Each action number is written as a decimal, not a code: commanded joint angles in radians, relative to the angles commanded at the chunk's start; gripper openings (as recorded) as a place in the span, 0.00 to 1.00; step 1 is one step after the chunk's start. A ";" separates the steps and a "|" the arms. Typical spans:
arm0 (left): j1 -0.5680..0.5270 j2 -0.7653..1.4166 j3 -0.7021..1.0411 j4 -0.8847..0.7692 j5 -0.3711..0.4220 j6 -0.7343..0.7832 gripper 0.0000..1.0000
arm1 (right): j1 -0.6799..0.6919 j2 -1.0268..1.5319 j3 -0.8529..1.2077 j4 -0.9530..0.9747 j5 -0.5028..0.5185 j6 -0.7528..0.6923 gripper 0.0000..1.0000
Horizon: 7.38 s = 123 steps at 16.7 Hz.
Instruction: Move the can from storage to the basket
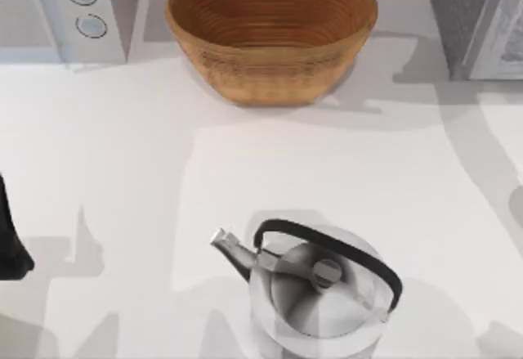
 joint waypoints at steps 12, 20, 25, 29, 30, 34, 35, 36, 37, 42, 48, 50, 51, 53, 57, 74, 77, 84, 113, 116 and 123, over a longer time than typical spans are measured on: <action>0.000 0.000 0.000 0.000 0.000 0.000 1.00 | -0.131 -0.817 -1.127 0.418 -0.199 -0.051 0.00; 0.000 0.000 0.000 0.000 0.000 0.000 1.00 | -0.247 -1.267 -1.902 0.630 -0.282 -0.024 0.00; 0.000 0.000 0.000 0.000 0.000 0.000 1.00 | -0.278 -1.351 -2.059 0.665 -0.292 -0.006 0.00; 0.000 0.000 0.000 0.000 0.000 0.000 1.00 | -0.275 -1.343 -2.066 0.663 -0.292 -0.005 0.00; 0.000 0.000 0.000 0.000 0.000 0.000 1.00 | -0.275 -1.343 -2.066 0.663 -0.292 -0.005 0.00; 0.000 0.000 0.000 0.000 0.000 0.000 1.00 | -0.237 -1.240 -1.967 0.701 -0.248 -0.003 0.00; 0.000 0.000 0.000 0.000 0.000 0.000 1.00 | -0.218 -1.187 -1.921 0.718 -0.228 -0.002 0.00; 0.000 0.000 0.000 0.000 0.000 0.000 1.00 | -0.196 -1.124 -1.867 0.737 -0.205 -0.001 0.00; 0.000 0.000 0.000 0.000 0.000 0.000 1.00 | -0.172 -1.050 -1.807 0.757 -0.179 -0.001 0.00; 0.000 0.000 0.000 0.000 0.000 0.000 1.00 | -0.020 -0.569 -1.446 0.872 -0.025 0.003 0.00; 0.000 0.000 0.000 0.000 0.000 0.000 1.00 | 0.183 0.092 -0.964 1.023 0.181 0.007 0.00; 0.000 0.000 0.000 0.000 0.000 0.000 1.00 | 0.244 0.297 -0.815 1.071 0.245 0.009 0.00; 0.000 0.000 0.000 0.000 0.000 0.000 1.00 | 0.272 0.393 -0.747 1.093 0.274 0.009 0.00; 0.000 0.000 0.000 0.000 0.000 0.000 1.00 | 0.323 0.564 -0.624 1.132 0.326 0.010 0.00; 0.000 0.000 0.000 0.000 0.000 0.000 1.00 | 0.393 0.797 -0.452 1.190 0.400 0.012 0.00; 0.000 0.000 0.000 0.000 0.000 0.000 1.00 | 0.384 0.943 -0.307 1.194 0.394 0.011 0.00; 0.000 0.000 0.000 0.000 0.000 0.000 1.00 | 0.384 0.943 -0.307 1.194 0.394 0.011 0.00; 0.000 0.000 0.000 0.000 0.000 0.000 1.00 | 0.384 0.943 -0.307 1.194 0.394 0.011 0.53; 0.000 0.000 0.000 0.000 0.000 0.000 1.00 | 0.384 0.943 -0.307 1.194 0.394 0.011 1.00; 0.000 0.000 0.000 0.000 0.000 0.000 1.00 | 0.384 0.943 -0.307 1.194 0.394 0.011 1.00; 0.000 0.000 0.000 0.000 0.000 0.000 1.00 | 0.383 0.933 -0.317 1.194 0.388 0.012 1.00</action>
